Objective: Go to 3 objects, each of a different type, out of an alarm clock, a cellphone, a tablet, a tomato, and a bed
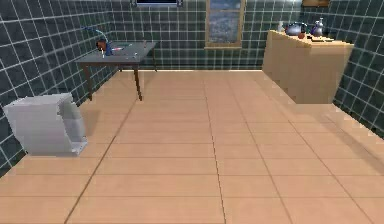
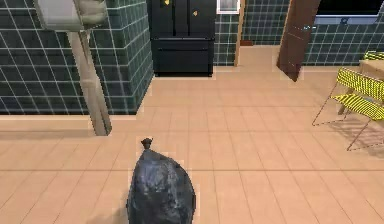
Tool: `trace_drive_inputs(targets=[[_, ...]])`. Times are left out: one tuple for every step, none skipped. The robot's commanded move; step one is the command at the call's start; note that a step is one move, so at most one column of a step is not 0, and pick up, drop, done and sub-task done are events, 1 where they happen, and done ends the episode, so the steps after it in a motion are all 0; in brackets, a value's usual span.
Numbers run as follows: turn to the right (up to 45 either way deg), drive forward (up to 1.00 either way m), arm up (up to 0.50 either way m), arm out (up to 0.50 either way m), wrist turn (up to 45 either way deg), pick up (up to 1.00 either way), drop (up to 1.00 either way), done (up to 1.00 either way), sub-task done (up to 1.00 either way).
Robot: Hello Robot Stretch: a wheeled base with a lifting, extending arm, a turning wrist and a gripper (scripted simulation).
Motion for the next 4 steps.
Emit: trace_drive_inputs(targets=[[-3.0, 0.00, 0.00, 0.00, 0.0, 0.00, 0.00, 0.00, 0.00], [0.0, 1.00, 0.00, 0.00, 0.0, 0.00, 0.00, 0.00, 0.00], [0.0, 1.00, 0.00, 0.00, 0.0, 0.00, 0.00, 0.00, 0.00], [0.0, 1.00, 0.00, 0.00, 0.0, 0.00, 0.00, 0.00, 0.00]])
